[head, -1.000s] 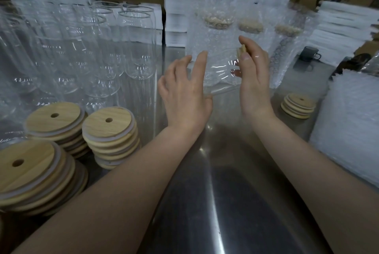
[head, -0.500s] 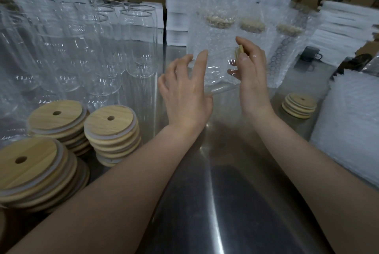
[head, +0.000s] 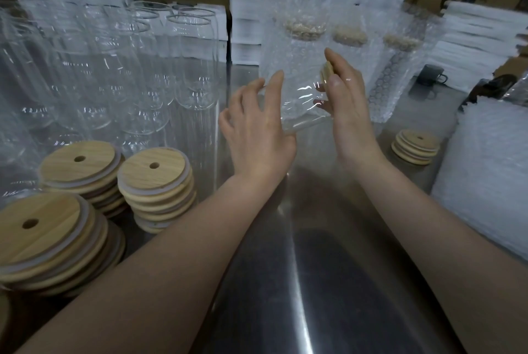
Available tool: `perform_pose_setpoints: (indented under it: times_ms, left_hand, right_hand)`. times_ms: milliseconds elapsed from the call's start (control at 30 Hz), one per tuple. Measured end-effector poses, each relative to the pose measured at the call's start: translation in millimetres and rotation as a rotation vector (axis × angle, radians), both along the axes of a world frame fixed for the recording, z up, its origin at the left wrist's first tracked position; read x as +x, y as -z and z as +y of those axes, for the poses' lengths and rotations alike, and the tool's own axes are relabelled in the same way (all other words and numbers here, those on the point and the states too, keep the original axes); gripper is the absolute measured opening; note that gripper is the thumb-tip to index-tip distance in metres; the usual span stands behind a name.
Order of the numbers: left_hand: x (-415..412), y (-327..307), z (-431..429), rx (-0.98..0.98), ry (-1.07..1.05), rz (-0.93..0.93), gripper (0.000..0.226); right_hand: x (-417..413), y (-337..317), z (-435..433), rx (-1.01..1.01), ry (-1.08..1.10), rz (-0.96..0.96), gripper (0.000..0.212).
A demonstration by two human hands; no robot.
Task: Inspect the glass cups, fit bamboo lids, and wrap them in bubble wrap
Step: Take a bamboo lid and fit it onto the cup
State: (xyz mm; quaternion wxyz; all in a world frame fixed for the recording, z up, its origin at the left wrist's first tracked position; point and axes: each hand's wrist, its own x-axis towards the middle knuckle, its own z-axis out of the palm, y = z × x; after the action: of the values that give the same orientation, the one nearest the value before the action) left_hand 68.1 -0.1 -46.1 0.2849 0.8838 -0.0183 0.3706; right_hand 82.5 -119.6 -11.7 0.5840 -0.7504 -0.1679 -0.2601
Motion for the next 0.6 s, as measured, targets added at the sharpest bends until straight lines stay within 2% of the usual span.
perform_pose_setpoints:
  times_ms: [133,233,333,433,600]
  left_hand:
    - [0.8,-2.5,1.8,-0.153,0.065,0.034,0.09]
    - [1.7,-5.8,4.5,-0.235,0.071,0.039,0.094]
    - [2.2,-7.3,6.9,-0.368,0.073,0.039,0.097]
    - [4.5,-7.1,9.5,-0.482,0.059,0.059,0.1]
    - [9.5,-5.7,12.8,-0.596,0.034,0.077,0.099]
  right_hand:
    - [-2.6,-0.7,1.7,0.071,-0.044,0.002,0.044]
    - [-4.2,-0.6,3.5,0.035,0.066,-0.024,0.039]
    - [-3.4,-5.7,-3.3,-0.092,0.318,-0.07,0.028]
    - [-5.2,-22.2,-22.0,-0.275,0.597,-0.113,0.026]
    - [-9.1,-53.7,-51.7,-0.567,0.972,0.021,0.033]
